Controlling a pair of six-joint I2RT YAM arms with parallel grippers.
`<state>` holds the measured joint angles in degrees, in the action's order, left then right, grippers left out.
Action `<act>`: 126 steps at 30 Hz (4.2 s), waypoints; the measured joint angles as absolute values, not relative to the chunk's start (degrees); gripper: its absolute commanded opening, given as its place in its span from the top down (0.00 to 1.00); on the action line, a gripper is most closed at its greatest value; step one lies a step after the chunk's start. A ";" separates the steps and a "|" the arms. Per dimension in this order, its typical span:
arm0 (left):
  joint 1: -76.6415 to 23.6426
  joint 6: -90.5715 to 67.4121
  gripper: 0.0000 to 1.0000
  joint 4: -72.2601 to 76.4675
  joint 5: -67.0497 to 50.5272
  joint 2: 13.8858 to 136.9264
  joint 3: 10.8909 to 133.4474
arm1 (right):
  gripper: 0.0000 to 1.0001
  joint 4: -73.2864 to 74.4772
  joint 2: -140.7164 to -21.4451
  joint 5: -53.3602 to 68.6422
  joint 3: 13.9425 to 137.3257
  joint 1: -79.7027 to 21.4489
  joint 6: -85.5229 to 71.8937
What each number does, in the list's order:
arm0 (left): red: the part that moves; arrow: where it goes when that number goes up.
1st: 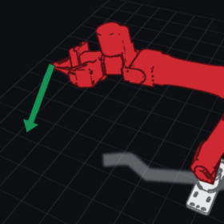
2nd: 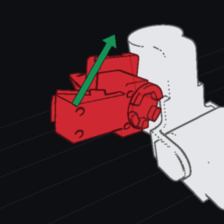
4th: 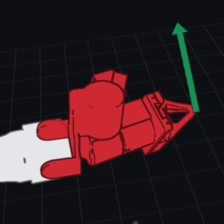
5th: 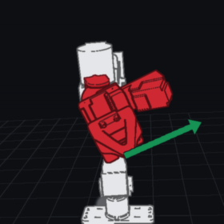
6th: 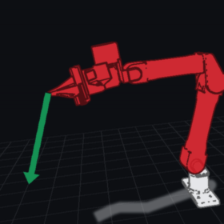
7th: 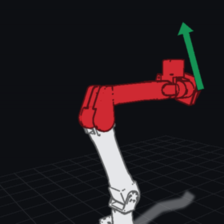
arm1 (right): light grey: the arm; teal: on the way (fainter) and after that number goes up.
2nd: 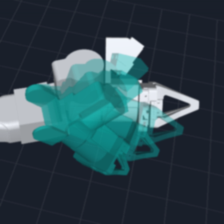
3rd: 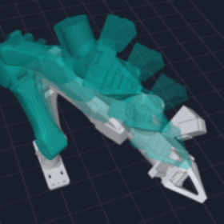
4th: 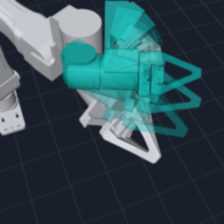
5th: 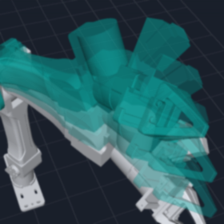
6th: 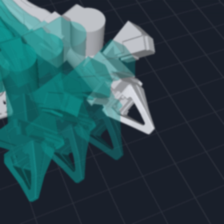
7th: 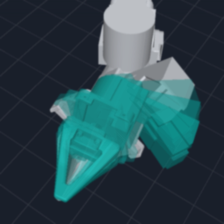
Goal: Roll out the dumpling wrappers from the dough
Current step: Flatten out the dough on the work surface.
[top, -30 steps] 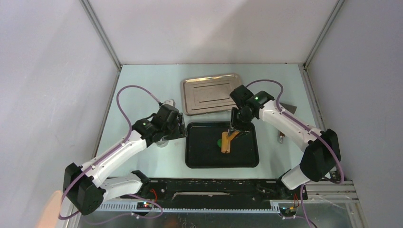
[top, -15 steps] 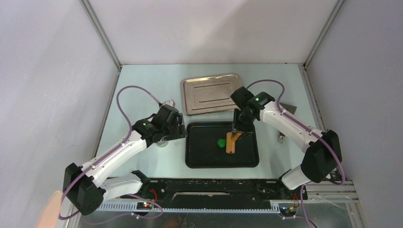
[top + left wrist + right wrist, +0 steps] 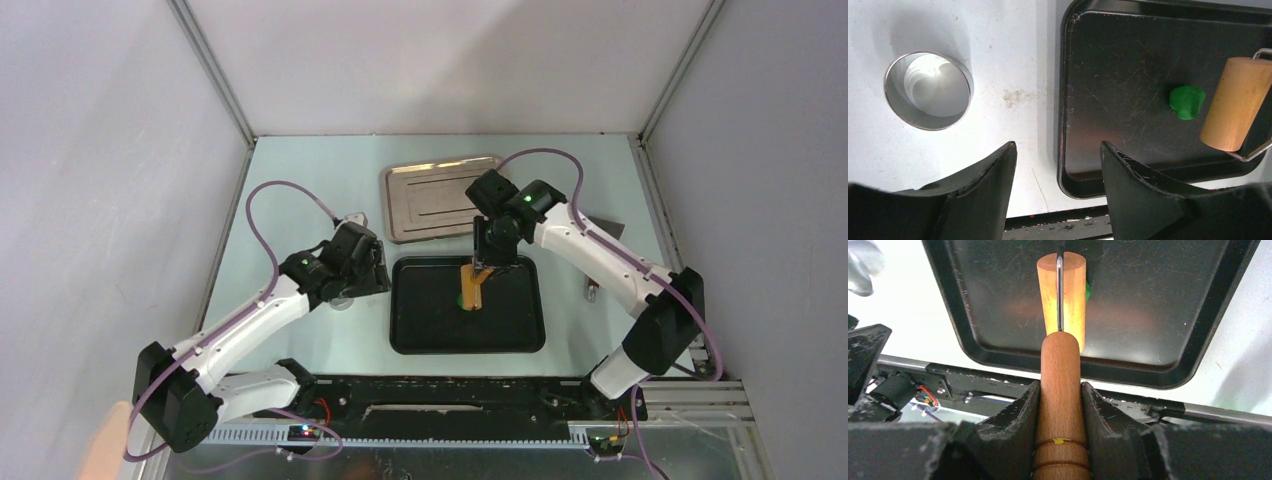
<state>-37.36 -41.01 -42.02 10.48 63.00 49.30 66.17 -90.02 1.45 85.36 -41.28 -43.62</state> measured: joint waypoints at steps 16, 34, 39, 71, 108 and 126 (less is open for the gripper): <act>-37.36 -40.93 0.34 -42.81 11.77 63.00 49.30 | 1.00 66.13 -95.83 1.65 84.99 -41.04 -40.82; -37.36 -40.91 0.34 -42.78 11.88 63.02 49.30 | 1.00 65.95 -97.19 1.21 86.17 -43.62 -40.01; -37.36 -40.88 0.34 -42.78 11.88 63.02 49.30 | 1.00 65.56 -97.65 1.45 86.59 -44.73 -40.05; -37.36 -40.49 0.34 -42.81 11.84 63.35 49.30 | 1.00 56.99 -93.01 8.82 77.12 -37.98 -41.98; -37.36 -40.51 0.34 -42.78 11.44 63.77 49.28 | 1.00 54.54 -91.72 6.24 73.95 -39.03 -42.02; -37.36 -40.49 0.34 -42.81 11.44 64.25 49.28 | 1.00 51.96 -87.09 6.28 69.30 -37.30 -43.00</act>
